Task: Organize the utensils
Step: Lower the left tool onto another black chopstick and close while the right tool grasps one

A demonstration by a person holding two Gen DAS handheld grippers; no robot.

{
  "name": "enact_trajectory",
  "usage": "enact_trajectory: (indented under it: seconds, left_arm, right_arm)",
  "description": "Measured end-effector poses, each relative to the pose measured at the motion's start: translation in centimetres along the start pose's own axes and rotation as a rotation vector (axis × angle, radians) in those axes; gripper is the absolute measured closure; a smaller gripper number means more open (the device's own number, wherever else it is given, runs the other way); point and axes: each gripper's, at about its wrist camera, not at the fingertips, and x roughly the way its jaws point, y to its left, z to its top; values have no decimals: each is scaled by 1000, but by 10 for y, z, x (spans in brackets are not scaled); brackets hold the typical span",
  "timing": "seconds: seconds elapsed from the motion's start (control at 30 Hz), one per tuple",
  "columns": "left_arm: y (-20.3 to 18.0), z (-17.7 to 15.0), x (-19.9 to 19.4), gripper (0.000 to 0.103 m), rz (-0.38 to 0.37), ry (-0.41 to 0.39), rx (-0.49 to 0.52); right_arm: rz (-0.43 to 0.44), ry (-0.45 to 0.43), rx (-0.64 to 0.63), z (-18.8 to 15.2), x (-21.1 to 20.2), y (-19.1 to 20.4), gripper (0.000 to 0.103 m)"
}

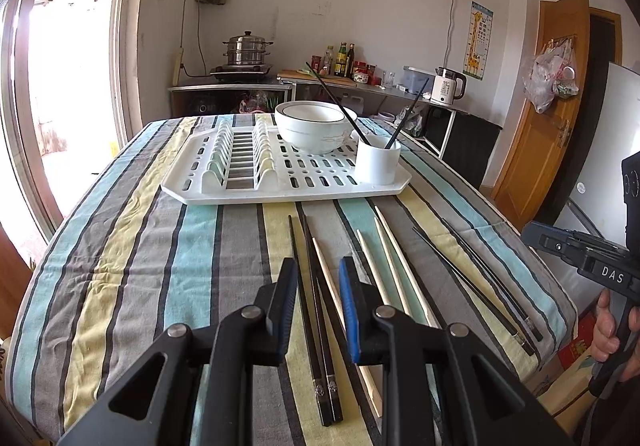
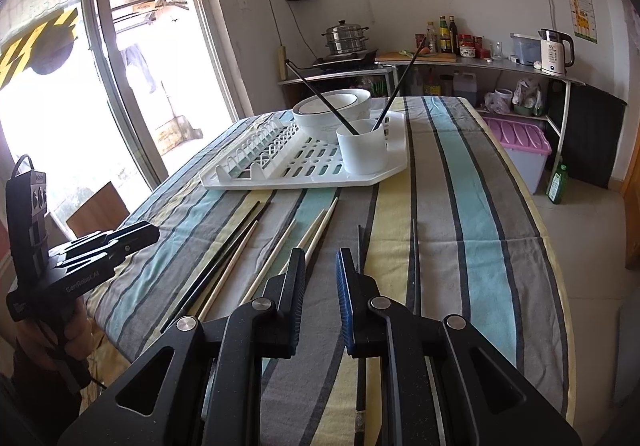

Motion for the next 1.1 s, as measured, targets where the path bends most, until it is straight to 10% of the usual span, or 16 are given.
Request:
enact_trajectory:
  seconds: [1.1]
  left_arm:
    - [13, 17, 129, 80, 58, 301, 59]
  right_arm:
    - [-123, 307, -96, 6, 122, -21, 87]
